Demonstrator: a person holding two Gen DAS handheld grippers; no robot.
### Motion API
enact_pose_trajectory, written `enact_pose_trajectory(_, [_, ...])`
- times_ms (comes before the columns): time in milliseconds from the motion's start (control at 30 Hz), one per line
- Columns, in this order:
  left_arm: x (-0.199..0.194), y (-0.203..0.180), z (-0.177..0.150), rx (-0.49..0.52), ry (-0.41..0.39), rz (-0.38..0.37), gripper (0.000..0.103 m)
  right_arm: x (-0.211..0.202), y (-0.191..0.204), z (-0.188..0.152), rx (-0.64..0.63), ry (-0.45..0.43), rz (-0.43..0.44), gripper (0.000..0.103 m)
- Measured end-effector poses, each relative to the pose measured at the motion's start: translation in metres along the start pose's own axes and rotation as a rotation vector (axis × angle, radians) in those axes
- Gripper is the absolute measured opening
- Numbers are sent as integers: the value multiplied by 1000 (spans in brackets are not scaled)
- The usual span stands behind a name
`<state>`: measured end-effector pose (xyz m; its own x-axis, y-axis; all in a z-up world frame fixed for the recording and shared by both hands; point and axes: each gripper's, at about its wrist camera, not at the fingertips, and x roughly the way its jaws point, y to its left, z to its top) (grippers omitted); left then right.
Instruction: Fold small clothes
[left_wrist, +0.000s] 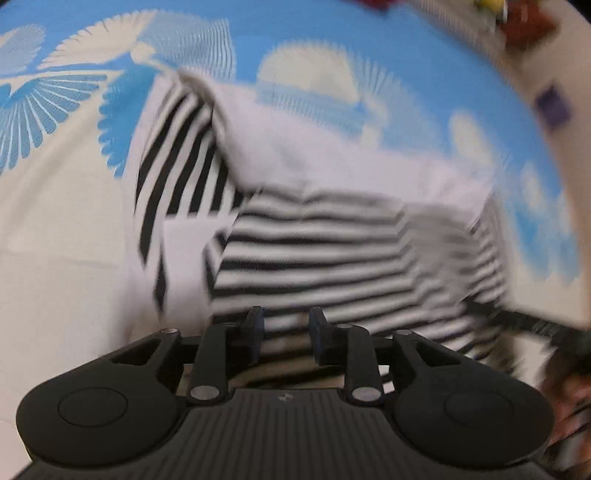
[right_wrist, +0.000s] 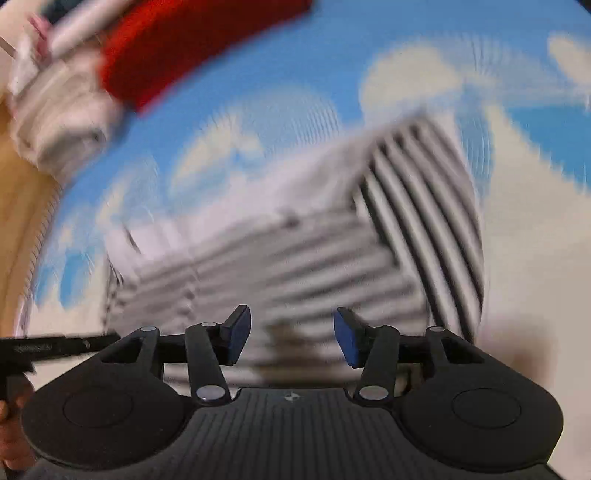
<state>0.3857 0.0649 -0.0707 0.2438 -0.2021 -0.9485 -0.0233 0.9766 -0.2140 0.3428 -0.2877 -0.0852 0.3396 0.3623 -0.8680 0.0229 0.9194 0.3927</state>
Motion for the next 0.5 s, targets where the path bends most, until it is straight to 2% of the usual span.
enact_pose_trajectory(67, [0, -3, -4, 62, 8, 74, 27, -11, 13, -2, -80, -30, -34, 42])
enact_pose_trajectory(100, [-8, -5, -6, 54, -2, 93, 27, -23, 20, -3, -114, -77, -28, 44])
enact_pose_trajectory(200, [-38, -11, -16, 29, -68, 42, 29, -54, 34, -12, -210, -211, 65, 47])
enact_pose_trajectory(233, [-43, -13, -20, 36, -87, 14, 30, -56, 37, -17, -223, -217, 91, 51])
enact_pose_trajectory(267, [-42, -14, -28, 45, -107, -24, 33, -48, 36, -22, -232, -183, 104, 54])
enact_pose_trajectory(300, [-33, -16, -34, 60, -105, -43, 39, -32, 33, -29, -244, -78, 99, 56])
enact_pose_trajectory(333, [-13, -21, -40, 86, -55, -3, 40, -16, 30, -36, -249, 30, 37, 51])
enact_pose_trajectory(367, [4, -16, -51, 95, 25, 97, 37, -11, 23, -44, -234, 70, -50, 45])
enact_pose_trajectory(400, [6, -11, -61, 87, 35, 164, 36, -23, 15, -51, -198, 28, -76, 31])
enact_pose_trajectory(467, [-21, -12, -75, 65, -55, 180, 36, -58, 6, -58, -118, -32, -68, 33])
enact_pose_trajectory(500, [-42, -13, -82, 48, -116, 155, 37, -82, 2, -64, -91, -86, -52, 34])
